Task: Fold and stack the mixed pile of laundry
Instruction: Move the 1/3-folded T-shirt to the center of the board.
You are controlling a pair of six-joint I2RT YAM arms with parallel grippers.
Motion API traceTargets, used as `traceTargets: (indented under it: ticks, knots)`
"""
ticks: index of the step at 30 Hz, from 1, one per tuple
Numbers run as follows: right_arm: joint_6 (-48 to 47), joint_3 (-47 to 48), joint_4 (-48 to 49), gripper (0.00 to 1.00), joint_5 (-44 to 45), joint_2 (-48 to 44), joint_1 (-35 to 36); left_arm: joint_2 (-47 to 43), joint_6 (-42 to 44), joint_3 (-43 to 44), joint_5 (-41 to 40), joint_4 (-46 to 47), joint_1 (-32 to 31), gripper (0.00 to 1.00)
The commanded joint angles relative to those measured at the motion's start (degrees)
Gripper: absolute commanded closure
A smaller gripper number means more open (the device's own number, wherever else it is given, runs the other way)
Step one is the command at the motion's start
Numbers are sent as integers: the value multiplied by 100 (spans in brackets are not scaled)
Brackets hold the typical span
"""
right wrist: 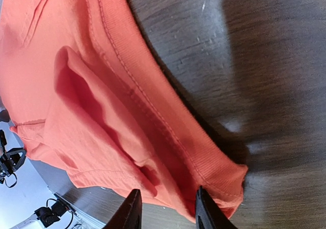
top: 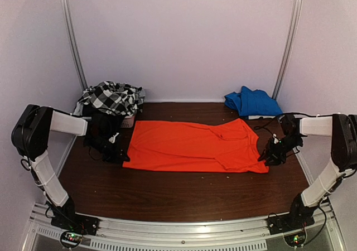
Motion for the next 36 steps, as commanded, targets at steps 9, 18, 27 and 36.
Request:
traceTargets:
  ticks: [9, 18, 27, 36]
  knots:
    - [-204, 133, 157, 79, -50, 299, 36, 88, -61, 142, 132, 363, -27, 97]
    - [-240, 153, -185, 100, 7, -14, 35, -194, -11, 93, 86, 95, -27, 100]
    - [-257, 20, -749, 100, 452, -427, -30, -612, 279, -20, -182, -455, -2, 100]
    - [-284, -362, -1017, 100, 638, -686, -71, -1157, 587, -547, -233, -600, 33, 100]
